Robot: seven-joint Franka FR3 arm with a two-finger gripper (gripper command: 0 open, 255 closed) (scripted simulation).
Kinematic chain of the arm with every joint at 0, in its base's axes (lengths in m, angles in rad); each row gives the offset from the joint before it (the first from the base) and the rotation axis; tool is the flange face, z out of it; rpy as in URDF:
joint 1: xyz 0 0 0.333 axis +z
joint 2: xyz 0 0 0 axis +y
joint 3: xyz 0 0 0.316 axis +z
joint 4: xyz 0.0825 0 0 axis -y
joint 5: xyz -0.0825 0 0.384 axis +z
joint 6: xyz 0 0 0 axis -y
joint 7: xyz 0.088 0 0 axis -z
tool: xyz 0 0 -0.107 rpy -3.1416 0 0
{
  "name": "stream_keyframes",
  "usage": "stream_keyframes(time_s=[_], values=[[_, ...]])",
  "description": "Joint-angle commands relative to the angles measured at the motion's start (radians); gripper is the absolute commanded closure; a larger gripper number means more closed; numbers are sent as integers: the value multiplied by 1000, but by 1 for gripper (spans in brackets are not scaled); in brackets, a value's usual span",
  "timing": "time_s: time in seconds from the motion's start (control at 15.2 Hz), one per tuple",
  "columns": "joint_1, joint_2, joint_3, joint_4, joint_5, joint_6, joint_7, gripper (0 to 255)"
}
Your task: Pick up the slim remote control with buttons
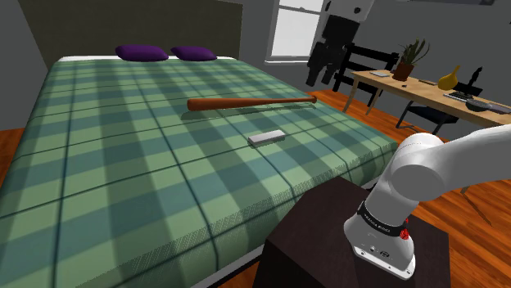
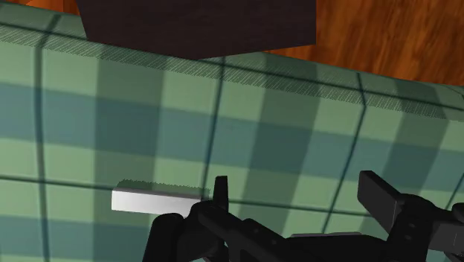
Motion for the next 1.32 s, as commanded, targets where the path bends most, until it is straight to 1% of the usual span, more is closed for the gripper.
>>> stream_keyframes(time_s=[0.0, 0.33, 0.66, 0.99, 1.25], values=[[0, 0, 0, 0, 0, 0, 0, 0], [17, 42, -97, -96, -68, 116, -213, 0], [31, 136, -196, -148, -132, 245, -423, 0], [51, 279, -292, -156, -176, 382, -630, 0], [76, 421, -364, -131, -187, 489, -799, 0]])
